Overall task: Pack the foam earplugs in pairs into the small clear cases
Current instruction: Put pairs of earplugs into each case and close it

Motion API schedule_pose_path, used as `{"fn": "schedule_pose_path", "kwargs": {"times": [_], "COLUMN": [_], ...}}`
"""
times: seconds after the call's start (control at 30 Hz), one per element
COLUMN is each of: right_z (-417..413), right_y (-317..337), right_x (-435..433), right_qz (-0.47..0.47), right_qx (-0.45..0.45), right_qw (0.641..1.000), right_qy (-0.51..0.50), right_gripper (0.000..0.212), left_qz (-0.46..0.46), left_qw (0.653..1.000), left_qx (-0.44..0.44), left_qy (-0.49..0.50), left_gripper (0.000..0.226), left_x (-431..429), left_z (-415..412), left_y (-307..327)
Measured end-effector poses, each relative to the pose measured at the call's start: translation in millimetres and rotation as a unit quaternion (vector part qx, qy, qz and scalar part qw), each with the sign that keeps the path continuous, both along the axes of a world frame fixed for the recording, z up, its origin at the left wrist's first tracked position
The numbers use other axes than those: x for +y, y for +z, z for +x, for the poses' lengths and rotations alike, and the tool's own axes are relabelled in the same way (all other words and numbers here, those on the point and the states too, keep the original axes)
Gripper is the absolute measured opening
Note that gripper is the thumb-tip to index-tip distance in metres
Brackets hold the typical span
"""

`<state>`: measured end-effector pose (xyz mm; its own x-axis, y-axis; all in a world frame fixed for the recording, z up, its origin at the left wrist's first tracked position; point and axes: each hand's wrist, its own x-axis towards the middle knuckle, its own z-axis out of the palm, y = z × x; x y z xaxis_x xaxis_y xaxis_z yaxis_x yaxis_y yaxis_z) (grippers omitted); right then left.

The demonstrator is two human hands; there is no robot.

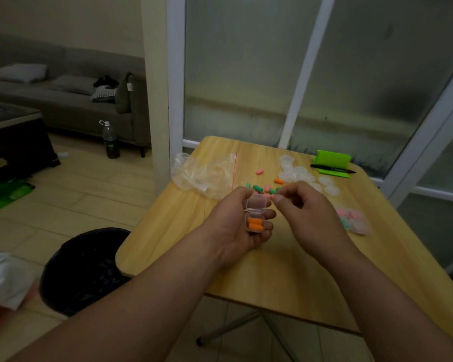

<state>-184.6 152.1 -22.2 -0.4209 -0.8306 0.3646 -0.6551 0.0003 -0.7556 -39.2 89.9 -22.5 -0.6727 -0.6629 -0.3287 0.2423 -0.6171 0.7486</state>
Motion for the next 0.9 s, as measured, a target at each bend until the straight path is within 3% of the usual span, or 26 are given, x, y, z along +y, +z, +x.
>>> {"fn": "schedule_pose_path", "kwargs": {"times": [0.07, 0.13, 0.27, 0.4, 0.53, 0.77, 0.9], "right_z": [0, 6, 17, 25, 32, 21, 14], "right_y": [0, 1, 1, -1, -4, -1, -8], "right_x": [0, 2, 8, 15, 17, 20, 20], "right_qz": [0.016, 0.031, 0.024, 0.018, 0.044, 0.025, 0.044], "right_qx": [-0.009, 0.01, 0.074, 0.142, 0.187, 0.097, 0.12], "right_qw": [1.0, 0.998, 0.993, 0.983, 0.975, 0.99, 0.987], "right_qy": [0.011, 0.047, 0.088, 0.114, 0.113, 0.104, 0.095], "right_gripper": [0.014, 0.024, 0.024, 0.013, 0.016, 0.024, 0.037], "left_qz": [0.001, 0.002, 0.015, 0.021, 0.013, -0.049, -0.071], "left_qw": [1.0, 1.0, 1.0, 1.0, 1.0, 0.997, 0.997], "left_qx": [-0.001, -0.009, -0.01, 0.002, 0.01, 0.031, 0.001], "left_qy": [-0.005, -0.002, 0.009, 0.022, 0.021, -0.056, -0.038], "left_gripper": [0.039, 0.056, 0.07, 0.066, 0.058, 0.047, 0.033], "left_x": [0, -2, -5, -7, -9, -4, -3], "left_z": [0, 1, 3, 7, 6, 8, 4], "left_y": [0, -1, 0, 4, 2, -7, -13]}}
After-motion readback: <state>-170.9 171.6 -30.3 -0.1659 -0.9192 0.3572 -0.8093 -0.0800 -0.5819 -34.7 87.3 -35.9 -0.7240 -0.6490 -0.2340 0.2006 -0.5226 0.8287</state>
